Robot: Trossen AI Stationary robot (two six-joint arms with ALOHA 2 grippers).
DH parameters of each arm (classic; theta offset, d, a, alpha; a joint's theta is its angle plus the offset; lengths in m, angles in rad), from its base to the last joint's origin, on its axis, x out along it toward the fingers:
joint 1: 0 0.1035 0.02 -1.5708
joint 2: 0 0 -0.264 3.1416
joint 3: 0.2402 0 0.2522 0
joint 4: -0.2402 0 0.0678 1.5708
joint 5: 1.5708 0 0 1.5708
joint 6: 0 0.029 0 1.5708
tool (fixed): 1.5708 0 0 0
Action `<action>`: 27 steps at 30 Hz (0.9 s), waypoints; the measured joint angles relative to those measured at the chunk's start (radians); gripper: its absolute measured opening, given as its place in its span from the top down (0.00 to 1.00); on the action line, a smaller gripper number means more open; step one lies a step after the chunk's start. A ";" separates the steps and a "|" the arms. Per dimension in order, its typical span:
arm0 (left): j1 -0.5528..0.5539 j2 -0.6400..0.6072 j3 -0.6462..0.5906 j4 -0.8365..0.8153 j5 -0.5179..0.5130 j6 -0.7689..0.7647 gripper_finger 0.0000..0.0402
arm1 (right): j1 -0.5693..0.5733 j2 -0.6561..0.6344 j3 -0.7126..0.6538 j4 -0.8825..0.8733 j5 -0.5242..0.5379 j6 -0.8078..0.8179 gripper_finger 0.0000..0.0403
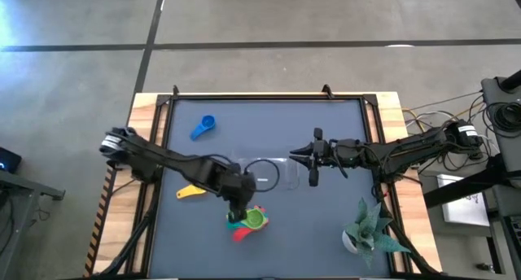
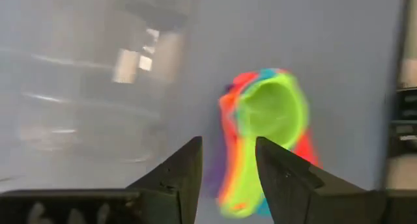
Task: Nest measuring cups in basket
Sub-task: Stack the blue measuring cup on top of the green measuring cup
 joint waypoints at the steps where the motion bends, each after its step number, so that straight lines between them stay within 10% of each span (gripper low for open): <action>1: -0.002 -0.025 0.003 -0.041 -0.054 0.025 0.68 | 0.000 0.000 0.000 -0.001 0.000 0.000 0.85; 7: 0.050 -0.252 -0.126 -0.203 -0.476 0.031 0.68 | 0.000 0.000 0.000 -0.002 0.000 -0.011 0.85; 17: 0.428 -0.553 -0.529 0.022 -0.269 0.236 0.68 | 0.000 0.000 0.000 0.013 0.008 -0.009 0.85; 27: 0.833 -0.539 -0.707 0.245 -0.095 0.442 0.67 | 0.000 0.000 0.000 0.005 0.008 -0.011 0.85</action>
